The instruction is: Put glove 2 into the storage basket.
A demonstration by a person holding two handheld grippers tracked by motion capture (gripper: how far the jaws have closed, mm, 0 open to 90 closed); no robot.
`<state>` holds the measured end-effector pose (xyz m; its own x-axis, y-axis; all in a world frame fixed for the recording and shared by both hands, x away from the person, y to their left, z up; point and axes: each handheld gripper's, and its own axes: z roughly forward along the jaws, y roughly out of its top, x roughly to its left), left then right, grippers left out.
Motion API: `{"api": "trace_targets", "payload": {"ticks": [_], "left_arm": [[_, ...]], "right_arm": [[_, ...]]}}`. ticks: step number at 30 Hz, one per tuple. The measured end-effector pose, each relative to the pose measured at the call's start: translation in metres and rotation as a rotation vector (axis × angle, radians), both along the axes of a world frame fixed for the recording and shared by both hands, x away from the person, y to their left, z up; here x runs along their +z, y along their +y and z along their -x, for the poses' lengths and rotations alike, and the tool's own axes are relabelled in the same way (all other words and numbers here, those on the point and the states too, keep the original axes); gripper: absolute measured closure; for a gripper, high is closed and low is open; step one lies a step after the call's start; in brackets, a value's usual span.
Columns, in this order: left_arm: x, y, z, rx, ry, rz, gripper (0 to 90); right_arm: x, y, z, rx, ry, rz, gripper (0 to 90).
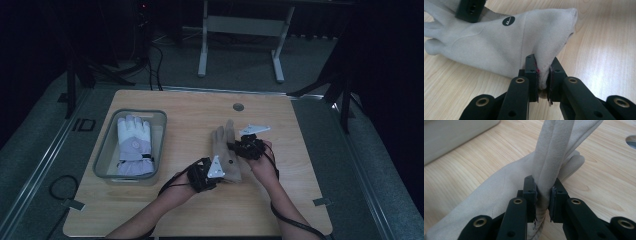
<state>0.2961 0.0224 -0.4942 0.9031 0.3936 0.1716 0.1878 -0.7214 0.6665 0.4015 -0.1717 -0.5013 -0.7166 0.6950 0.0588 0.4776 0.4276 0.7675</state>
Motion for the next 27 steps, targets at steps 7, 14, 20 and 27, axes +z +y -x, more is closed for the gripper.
{"api": "trace_targets", "payload": {"ticks": [7,14,20,27], "left_arm": [[0.013,0.014,0.002,0.023,-0.006,0.003,81.6],[0.028,0.03,0.005,0.044,-0.017,-0.009,81.6],[0.041,0.046,0.008,0.062,-0.037,-0.018,81.5],[0.054,0.068,0.008,0.09,-0.049,-0.038,81.6]], "right_arm": [[0.014,0.015,0.0,0.007,-0.013,-0.014,78.2],[0.031,0.034,-0.001,0.031,-0.034,-0.024,78.2],[0.045,0.053,-0.002,0.061,-0.055,-0.031,78.2],[0.064,0.082,-0.005,0.097,-0.09,-0.036,78.2]]}}
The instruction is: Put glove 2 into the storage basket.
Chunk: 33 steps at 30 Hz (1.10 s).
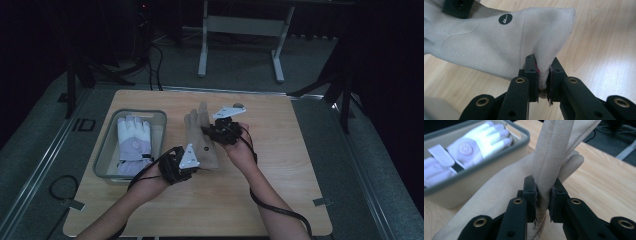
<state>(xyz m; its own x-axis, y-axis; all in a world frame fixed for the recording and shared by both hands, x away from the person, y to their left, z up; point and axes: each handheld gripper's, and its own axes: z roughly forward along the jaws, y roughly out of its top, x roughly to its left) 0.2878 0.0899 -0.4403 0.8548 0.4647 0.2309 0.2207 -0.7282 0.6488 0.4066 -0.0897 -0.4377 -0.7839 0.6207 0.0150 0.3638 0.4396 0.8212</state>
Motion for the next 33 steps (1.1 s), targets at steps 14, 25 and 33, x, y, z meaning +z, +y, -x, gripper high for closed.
{"api": "trace_targets", "payload": {"ticks": [14,25,33], "left_arm": [[0.011,0.048,0.001,0.08,-0.005,-0.026,81.5],[0.009,0.087,0.002,0.156,-0.007,-0.03,81.5],[0.006,0.112,0.006,0.197,0.001,-0.037,81.5]], "right_arm": [[0.014,0.06,-0.01,0.069,-0.013,-0.009,78.1],[0.021,0.109,-0.016,0.125,-0.033,0.006,78.1],[0.018,0.141,-0.018,0.159,-0.022,0.013,78.1]]}}
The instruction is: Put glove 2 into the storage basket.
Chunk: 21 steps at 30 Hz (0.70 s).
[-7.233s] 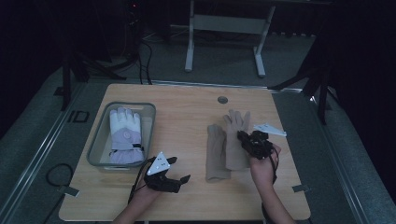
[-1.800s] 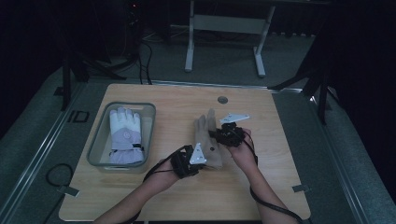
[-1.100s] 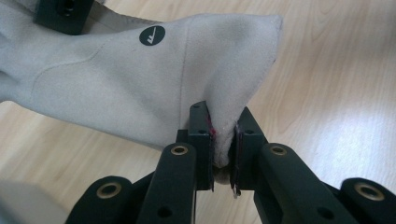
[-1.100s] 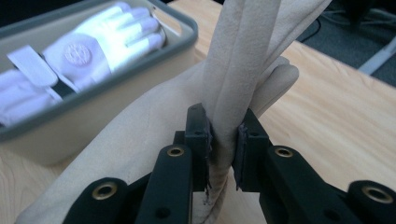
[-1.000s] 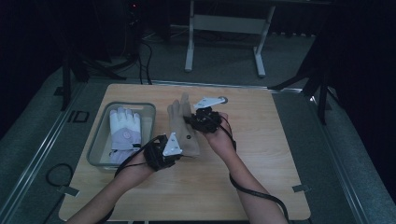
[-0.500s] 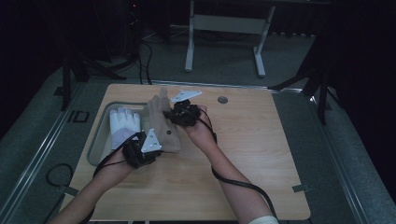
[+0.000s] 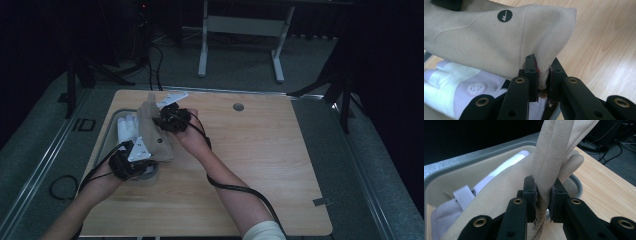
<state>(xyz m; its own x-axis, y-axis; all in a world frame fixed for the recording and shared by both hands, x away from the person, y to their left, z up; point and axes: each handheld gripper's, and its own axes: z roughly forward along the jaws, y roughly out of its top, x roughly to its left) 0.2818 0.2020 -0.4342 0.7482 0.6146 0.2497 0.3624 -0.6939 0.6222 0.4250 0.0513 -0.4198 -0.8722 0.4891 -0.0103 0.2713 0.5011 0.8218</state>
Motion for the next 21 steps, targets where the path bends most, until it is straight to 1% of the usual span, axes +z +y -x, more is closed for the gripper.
{"api": "trace_targets", "payload": {"ticks": [4,9,13,17,19,21], "left_arm": [[0.0,0.013,0.002,0.026,0.001,-0.002,81.5],[-0.002,0.03,0.004,0.059,0.01,0.001,81.5],[-0.003,0.042,0.007,0.084,0.014,-0.003,81.5],[-0.007,0.05,0.009,0.101,0.015,0.001,81.5],[-0.01,0.054,0.008,0.107,0.024,-0.001,81.5],[-0.014,0.057,0.006,0.114,0.04,0.015,81.5]], "right_arm": [[-0.001,0.017,-0.001,0.017,-0.001,0.004,78.1],[-0.004,0.043,-0.003,0.046,-0.002,0.027,78.1],[-0.007,0.061,-0.003,0.063,0.002,0.025,78.1],[-0.011,0.073,-0.005,0.077,0.008,0.031,78.0],[-0.015,0.078,-0.006,0.081,0.018,0.037,78.0],[-0.021,0.082,-0.007,0.079,0.025,0.045,78.0]]}}
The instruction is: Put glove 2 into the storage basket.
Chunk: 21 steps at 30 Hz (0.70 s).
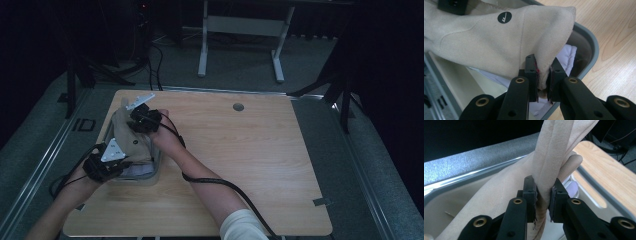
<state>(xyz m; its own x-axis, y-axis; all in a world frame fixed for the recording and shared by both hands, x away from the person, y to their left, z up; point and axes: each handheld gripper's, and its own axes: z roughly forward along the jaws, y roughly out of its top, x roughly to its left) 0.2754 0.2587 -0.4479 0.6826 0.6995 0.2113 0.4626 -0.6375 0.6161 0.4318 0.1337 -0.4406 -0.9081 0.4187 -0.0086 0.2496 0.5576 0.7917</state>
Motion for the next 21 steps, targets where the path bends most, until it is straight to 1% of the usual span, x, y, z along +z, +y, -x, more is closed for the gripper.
{"api": "trace_targets", "payload": {"ticks": [2,3,4,6,8,9,10,11,12,17,19,21], "left_arm": [[-0.004,0.001,-0.001,0.003,0.008,-0.004,81.5],[-0.007,0.001,-0.002,0.003,0.021,-0.002,81.4],[-0.009,0.002,-0.003,0.0,0.026,-0.004,81.4],[-0.013,0.002,-0.004,0.003,0.038,0.005,81.4],[-0.017,0.001,-0.005,0.003,0.047,0.001,81.3],[-0.018,0.001,-0.006,0.005,0.052,0.001,81.3],[-0.019,0.0,-0.007,0.007,0.055,-0.002,81.2],[-0.021,0.0,-0.007,0.008,0.059,-0.002,81.2],[-0.021,-0.001,-0.007,0.008,0.06,-0.003,81.1],[-0.025,-0.002,-0.011,0.01,0.089,0.004,80.7],[-0.023,-0.002,-0.011,0.013,0.089,0.015,79.6],[-0.021,-0.001,-0.01,0.015,0.089,0.029,76.6]], "right_arm": [[-0.006,0.003,-0.001,-0.003,0.005,0.011,77.9],[-0.008,0.003,-0.001,-0.005,0.005,0.016,77.9],[-0.012,0.004,-0.002,-0.006,0.013,0.025,77.8],[-0.019,0.003,-0.003,-0.01,0.016,0.034,77.6],[-0.026,0.002,-0.005,-0.016,0.041,0.043,77.2],[-0.028,0.002,-0.006,-0.019,0.044,0.05,77.1],[-0.032,0.001,-0.007,-0.023,0.05,0.068,77.0],[-0.035,0.0,-0.008,-0.023,0.053,0.069,76.9],[-0.038,-0.001,-0.009,-0.027,0.067,0.075,76.8],[-0.043,-0.005,-0.012,-0.029,0.1,0.066,74.0],[-0.041,-0.007,-0.012,-0.027,0.101,0.06,69.6],[-0.038,-0.011,-0.012,-0.02,0.113,0.047,63.8]]}}
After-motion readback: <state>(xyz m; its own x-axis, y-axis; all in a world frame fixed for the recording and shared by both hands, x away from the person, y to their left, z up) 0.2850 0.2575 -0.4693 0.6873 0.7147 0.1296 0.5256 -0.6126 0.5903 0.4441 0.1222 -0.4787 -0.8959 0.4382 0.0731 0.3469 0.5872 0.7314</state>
